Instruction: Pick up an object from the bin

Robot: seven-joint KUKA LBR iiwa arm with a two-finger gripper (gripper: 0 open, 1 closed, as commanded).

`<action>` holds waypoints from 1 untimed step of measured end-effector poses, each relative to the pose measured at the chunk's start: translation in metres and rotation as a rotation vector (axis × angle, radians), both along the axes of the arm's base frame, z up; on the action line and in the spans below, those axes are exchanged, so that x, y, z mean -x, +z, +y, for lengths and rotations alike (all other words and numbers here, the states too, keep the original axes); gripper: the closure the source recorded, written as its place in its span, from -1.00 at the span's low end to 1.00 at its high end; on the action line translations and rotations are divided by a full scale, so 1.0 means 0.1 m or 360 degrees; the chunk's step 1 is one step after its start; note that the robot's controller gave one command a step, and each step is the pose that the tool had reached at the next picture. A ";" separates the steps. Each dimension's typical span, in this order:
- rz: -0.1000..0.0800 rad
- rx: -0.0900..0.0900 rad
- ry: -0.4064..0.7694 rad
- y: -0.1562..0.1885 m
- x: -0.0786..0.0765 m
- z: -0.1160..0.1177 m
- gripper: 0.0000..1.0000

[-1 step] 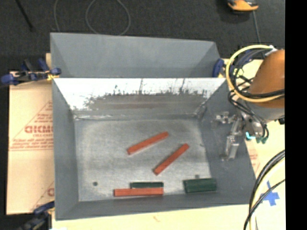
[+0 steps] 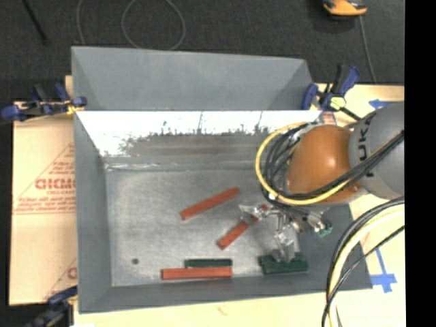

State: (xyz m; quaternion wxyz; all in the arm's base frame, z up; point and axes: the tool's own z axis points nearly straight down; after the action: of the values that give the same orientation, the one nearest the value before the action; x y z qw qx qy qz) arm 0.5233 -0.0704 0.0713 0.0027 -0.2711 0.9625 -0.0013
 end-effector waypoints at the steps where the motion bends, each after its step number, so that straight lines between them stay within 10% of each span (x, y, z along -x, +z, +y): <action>1: -0.0001 -0.0001 0.0256 0.30 -0.11 0.47 -1.00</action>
Offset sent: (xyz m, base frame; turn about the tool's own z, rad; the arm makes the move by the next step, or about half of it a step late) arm 0.0094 0.0476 0.0287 -0.1632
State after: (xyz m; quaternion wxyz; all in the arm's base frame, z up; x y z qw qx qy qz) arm 0.5343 -0.0229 0.1012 0.0033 -0.3476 0.9376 -0.0009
